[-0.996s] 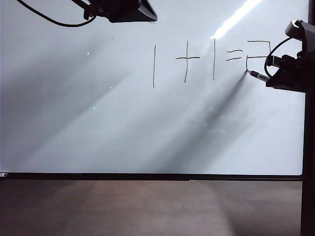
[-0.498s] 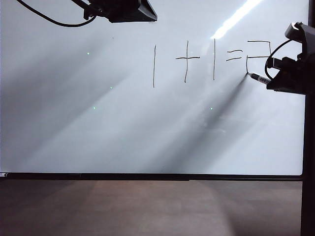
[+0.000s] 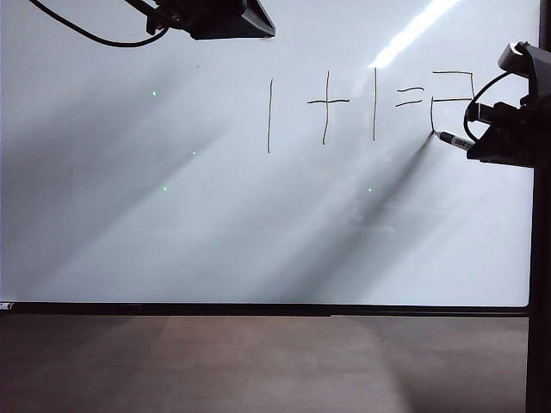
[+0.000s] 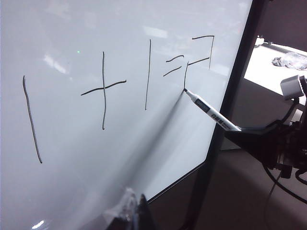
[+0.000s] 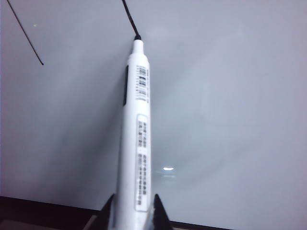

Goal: Reach to the right to find the marker pen, pick it up, and write the answer to the math problem on the whiteboard.

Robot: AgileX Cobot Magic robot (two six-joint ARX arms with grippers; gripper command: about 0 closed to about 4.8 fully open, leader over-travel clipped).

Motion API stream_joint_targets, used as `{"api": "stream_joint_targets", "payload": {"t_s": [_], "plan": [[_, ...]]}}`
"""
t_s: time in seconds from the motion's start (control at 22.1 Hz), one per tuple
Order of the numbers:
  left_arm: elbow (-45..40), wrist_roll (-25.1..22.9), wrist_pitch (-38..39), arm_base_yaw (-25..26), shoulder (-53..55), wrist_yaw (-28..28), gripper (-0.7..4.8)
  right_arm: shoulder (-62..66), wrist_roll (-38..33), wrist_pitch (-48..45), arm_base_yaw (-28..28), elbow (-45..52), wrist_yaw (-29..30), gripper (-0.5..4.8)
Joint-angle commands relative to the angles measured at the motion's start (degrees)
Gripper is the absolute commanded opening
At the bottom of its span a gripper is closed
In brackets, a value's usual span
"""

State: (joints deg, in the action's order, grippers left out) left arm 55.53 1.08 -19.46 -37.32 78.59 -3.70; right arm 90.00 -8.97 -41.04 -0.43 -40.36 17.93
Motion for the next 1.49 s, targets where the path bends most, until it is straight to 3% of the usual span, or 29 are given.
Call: {"api": "stream_joint_targets", "payload": {"t_s": [0.05, 0.36, 0.54, 0.95, 1.49], "plan": [[0.1, -0.1, -0.7, -0.1, -0.2, -0.1, -0.04, 0.1, -0.6, -0.3, -1.0, -0.2, -1.6, -0.07], [0.1, -0.1, -0.7, -0.1, -0.2, -0.1, -0.05, 0.0, -1.7, -0.5, -6.2, -0.2, -1.0, -0.07], [0.1, -0.1, -0.7, -0.1, -0.2, -0.1, -0.05, -0.1, -2.3, -1.2, -8.7, -0.2, 2.2, -0.07], [0.1, -0.1, -0.7, -0.1, -0.2, -0.1, -0.04, -1.3, -3.7, -2.8, -8.0, 0.0, 4.9, -0.07], [0.1, -0.1, -0.3, -0.1, -0.1, 0.0, -0.05, -17.3, -6.6, -2.0, -7.9, 10.6, 0.8, -0.07]]}}
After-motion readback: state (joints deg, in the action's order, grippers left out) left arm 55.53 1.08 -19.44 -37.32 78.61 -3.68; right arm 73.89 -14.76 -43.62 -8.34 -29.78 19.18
